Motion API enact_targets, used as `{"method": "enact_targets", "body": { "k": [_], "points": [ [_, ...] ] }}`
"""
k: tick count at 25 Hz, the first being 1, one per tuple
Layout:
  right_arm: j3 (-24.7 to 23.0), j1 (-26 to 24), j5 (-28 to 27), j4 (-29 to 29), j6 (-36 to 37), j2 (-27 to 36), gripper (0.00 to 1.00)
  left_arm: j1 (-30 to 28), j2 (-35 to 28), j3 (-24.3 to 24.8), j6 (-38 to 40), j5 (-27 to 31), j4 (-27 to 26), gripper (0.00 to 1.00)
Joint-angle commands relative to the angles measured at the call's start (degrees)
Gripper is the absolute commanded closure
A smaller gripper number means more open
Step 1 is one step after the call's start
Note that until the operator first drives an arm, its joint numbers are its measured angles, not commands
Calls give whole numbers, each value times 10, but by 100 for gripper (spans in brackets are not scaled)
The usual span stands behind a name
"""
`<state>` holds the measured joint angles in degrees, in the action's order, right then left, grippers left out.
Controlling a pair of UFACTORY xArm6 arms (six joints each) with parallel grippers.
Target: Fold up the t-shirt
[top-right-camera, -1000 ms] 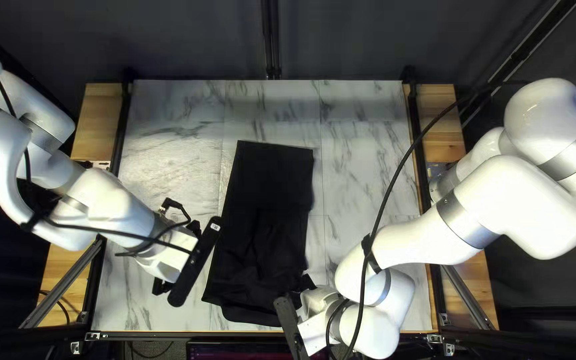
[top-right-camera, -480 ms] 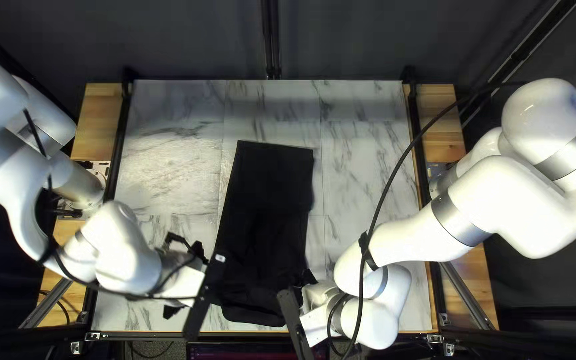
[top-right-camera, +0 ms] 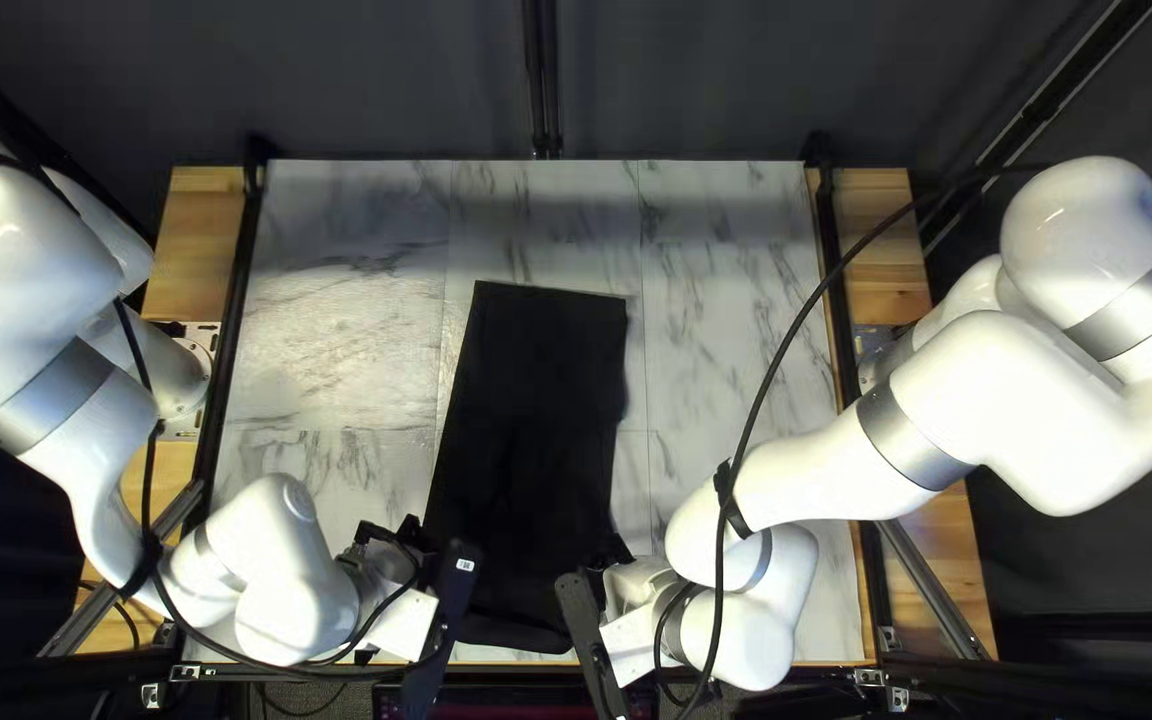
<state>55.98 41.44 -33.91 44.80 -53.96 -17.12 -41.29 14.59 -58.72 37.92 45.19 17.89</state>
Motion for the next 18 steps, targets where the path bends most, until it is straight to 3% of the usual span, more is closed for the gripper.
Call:
{"method": "enact_targets", "body": {
  "k": [1,16,17,18],
  "points": [
    [0,-1,-2,1,-1,1,0,-10,16,-7,37,3,12,0],
    [4,-13,15,13,1,-17,0,3,30,21,96,-20,34,3],
    [4,-12,15,13,2,-16,0,4,30,22,96,-22,34,15],
    [4,-12,15,12,2,-16,0,4,30,23,96,-22,34,35]
  ]
}}
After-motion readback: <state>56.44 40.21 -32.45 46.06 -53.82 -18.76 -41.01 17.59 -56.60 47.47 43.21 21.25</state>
